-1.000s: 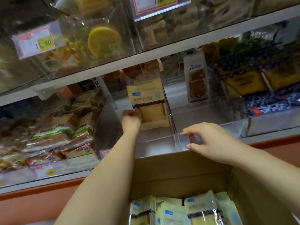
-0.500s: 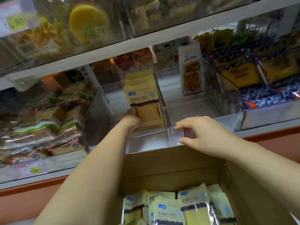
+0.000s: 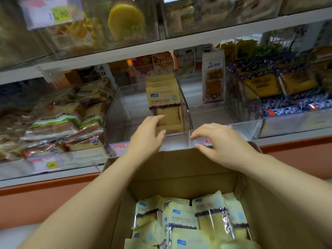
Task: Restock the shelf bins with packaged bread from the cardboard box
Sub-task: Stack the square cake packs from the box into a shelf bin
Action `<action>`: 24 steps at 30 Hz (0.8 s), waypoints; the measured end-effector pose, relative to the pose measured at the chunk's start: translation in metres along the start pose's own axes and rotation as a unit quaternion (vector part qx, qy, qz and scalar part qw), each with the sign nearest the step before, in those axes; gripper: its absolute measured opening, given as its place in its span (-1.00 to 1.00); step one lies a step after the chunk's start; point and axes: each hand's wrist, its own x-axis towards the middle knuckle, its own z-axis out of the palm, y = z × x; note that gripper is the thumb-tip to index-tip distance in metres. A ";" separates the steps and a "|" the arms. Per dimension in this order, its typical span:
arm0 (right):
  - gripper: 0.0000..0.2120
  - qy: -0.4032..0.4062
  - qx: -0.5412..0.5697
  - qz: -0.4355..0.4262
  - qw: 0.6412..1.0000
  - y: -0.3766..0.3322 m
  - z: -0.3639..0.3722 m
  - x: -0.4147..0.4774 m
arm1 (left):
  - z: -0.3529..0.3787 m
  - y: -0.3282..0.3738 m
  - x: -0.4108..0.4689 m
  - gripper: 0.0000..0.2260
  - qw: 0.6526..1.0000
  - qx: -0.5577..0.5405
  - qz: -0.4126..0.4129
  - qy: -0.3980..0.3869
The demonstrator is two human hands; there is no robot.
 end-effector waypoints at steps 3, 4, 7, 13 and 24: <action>-0.73 -0.041 -0.004 -0.013 0.999 -0.022 0.007 0.000 | -0.014 -0.004 -0.043 -0.64 0.999 -0.004 0.025 -0.026; -0.73 -0.058 -0.008 -0.014 0.998 -0.029 0.010 0.000 | -0.019 -0.009 -0.055 -0.66 0.999 -0.009 0.020 -0.027; -0.70 -0.098 -0.019 -0.014 0.995 -0.051 0.025 0.002 | -0.038 -0.026 -0.086 -0.71 1.000 -0.016 0.011 -0.012; -0.71 -0.213 -0.033 0.008 0.977 -0.073 0.082 0.004 | -0.057 -0.077 -0.116 -0.73 0.998 -0.035 -0.055 -0.021; -0.44 -0.459 0.040 0.083 0.884 -0.064 0.195 -0.005 | -0.053 -0.089 -0.102 -0.60 0.981 0.027 -0.039 -0.187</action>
